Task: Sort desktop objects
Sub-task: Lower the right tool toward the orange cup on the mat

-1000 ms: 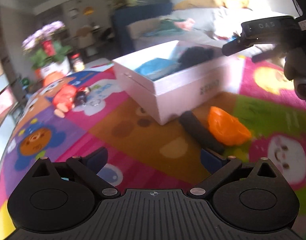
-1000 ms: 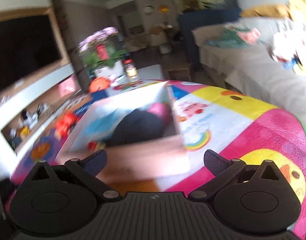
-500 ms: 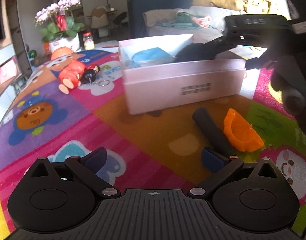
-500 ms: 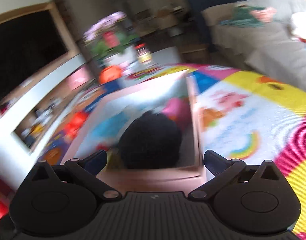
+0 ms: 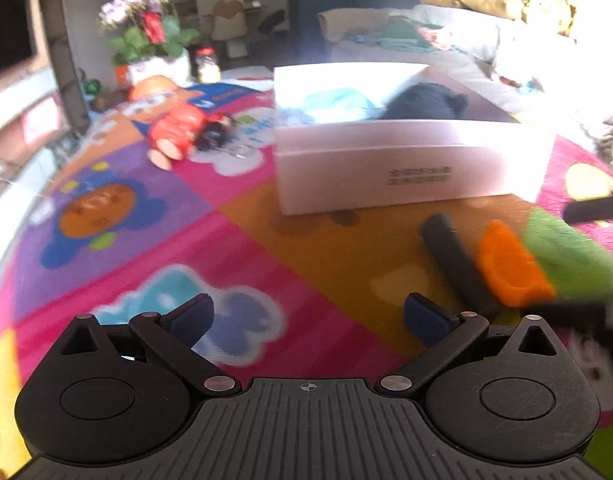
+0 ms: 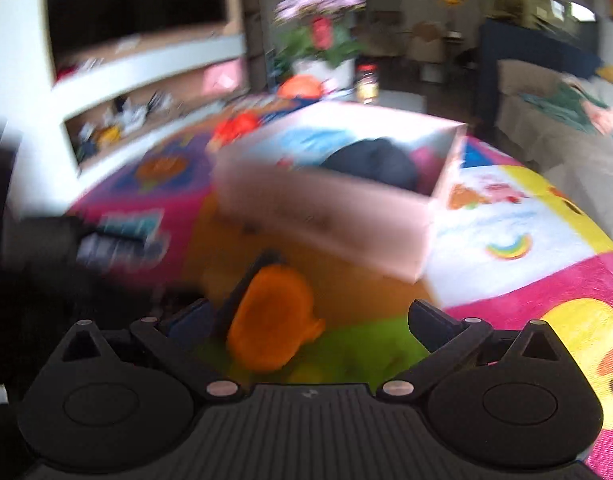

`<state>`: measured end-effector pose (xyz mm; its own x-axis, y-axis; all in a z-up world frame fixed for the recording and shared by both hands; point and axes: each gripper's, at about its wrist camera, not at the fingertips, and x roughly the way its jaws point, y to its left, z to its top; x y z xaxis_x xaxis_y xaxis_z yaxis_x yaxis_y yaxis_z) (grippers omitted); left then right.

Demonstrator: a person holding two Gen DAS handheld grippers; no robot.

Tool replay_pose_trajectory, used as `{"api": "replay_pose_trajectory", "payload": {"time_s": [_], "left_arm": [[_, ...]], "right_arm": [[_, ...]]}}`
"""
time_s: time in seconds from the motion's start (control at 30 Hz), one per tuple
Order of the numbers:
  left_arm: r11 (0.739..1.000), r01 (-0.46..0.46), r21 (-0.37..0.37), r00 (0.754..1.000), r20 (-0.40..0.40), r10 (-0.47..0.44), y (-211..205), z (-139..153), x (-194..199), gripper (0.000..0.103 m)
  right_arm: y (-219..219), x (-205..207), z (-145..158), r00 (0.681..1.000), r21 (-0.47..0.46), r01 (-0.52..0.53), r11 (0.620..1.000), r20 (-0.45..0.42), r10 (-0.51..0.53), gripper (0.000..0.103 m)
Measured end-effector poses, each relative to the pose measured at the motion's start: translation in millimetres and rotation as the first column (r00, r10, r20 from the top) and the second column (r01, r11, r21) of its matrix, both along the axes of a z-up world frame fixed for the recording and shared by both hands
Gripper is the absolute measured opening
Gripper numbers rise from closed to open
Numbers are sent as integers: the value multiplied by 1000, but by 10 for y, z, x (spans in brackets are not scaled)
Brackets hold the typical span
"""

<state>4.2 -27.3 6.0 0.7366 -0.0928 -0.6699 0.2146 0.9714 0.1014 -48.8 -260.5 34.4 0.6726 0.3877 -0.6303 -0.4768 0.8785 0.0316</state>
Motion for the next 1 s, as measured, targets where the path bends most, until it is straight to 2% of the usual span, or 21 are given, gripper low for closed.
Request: {"api": "replay_pose_trajectory", "payload": {"time_s": [0.07, 0.13, 0.2, 0.27, 0.33, 0.4, 0.5, 0.67, 0.8, 0.87, 1.0], "left_arm": [[998, -43, 50, 999, 31, 41, 65, 11, 4, 103], [991, -99, 92, 994, 52, 95, 163, 25, 17, 103], [985, -143, 99, 989, 60, 137, 287, 57, 15, 103], [987, -152, 53, 987, 58, 149, 380, 108, -19, 103], [993, -115, -10, 992, 43, 116, 398, 163, -62, 103], [998, -42, -43, 999, 26, 43, 300, 185, -84, 103], [996, 90, -23, 996, 28, -89, 22, 161, -116, 103], [958, 285, 33, 957, 57, -286, -397, 103, -78, 103], [945, 324, -51, 946, 28, -323, -429, 119, 175, 103], [946, 310, -94, 951, 17, -309, -420, 154, 272, 103], [952, 295, -83, 955, 26, -294, -402, 186, 344, 103]], "right_arm": [[165, -83, -93, 999, -99, -28, 995, 29, 31, 103], [290, -97, -174, 997, -193, -9, 981, 72, 23, 103], [268, -61, -132, 996, -178, 35, 983, 84, -20, 103], [212, 30, -132, 988, -193, 132, 972, 106, -113, 103], [115, 104, -157, 976, -205, 210, 956, 99, -193, 103], [-22, 158, -151, 976, -133, 218, 967, 34, -215, 103], [-135, 217, -166, 971, -86, 237, 968, -22, -239, 103], [-128, 208, -184, 969, -93, 247, 964, -4, -249, 103], [-125, 235, -188, 957, -91, 287, 954, -2, -289, 103], [-195, 279, -204, 953, -51, 299, 953, -42, -301, 103], [-210, 277, -212, 954, -39, 295, 955, -47, -296, 103]]}}
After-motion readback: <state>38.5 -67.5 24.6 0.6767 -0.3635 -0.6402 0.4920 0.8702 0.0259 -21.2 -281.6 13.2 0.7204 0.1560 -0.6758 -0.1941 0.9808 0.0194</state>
